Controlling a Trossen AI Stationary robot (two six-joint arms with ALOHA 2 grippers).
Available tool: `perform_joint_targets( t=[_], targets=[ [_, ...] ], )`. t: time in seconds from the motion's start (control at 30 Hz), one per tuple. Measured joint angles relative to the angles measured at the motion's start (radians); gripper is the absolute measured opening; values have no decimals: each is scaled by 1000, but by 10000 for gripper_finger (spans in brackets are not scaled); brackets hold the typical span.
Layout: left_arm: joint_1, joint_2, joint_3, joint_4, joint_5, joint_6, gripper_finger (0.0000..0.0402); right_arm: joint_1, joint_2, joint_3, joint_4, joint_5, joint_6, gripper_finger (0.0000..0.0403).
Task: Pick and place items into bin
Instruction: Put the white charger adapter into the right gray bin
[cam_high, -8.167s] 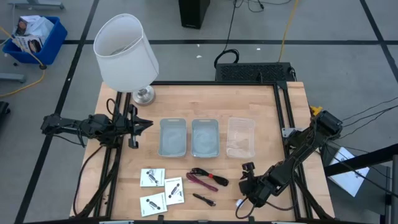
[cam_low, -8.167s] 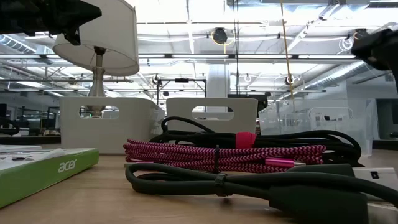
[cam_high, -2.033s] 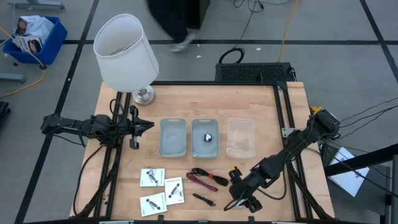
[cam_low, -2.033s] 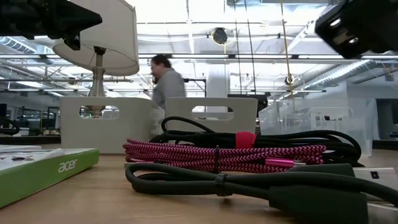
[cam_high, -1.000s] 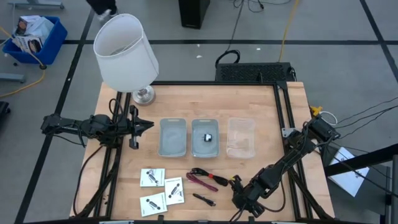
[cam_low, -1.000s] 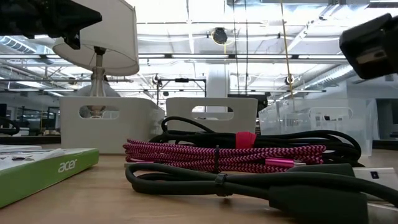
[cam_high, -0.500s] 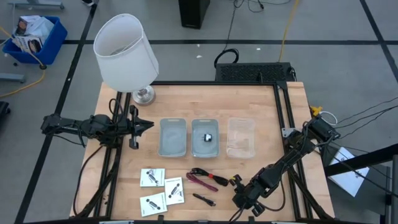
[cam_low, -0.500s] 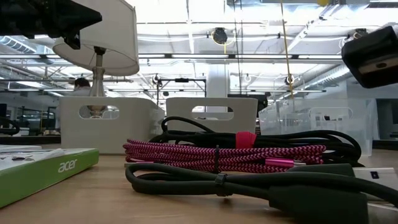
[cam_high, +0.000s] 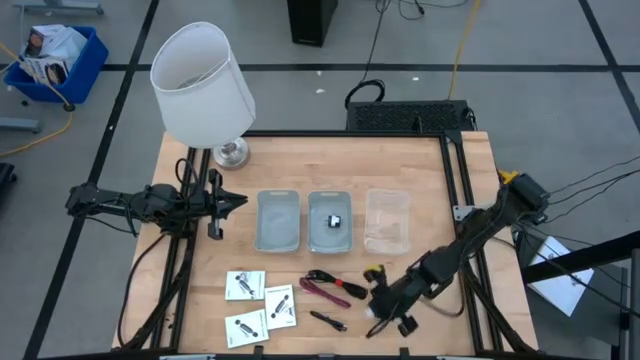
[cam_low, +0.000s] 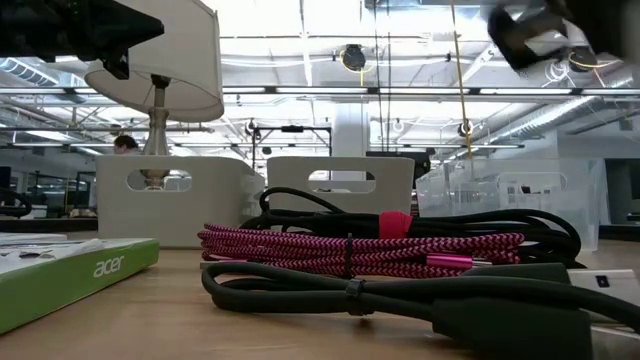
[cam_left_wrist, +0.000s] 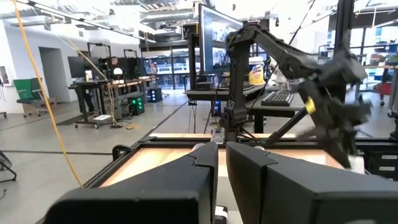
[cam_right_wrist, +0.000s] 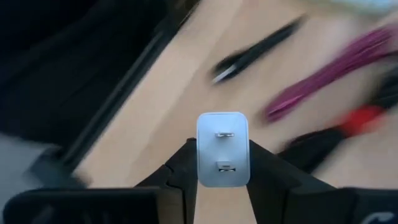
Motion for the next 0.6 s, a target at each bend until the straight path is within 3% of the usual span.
perform_joint_targets(
  t=[0.17,0.4,0.6],
  targets=[
    [0,0,0,1,0,0,42,-131,-135,1,79,122,-124,95],
    [0,0,0,0,-1,0,42,-386,-195,2,118,66,-214,95],
    [0,0,0,0,-1,0,42,-577,-114,2,142,-38,-273,95]
  ],
)
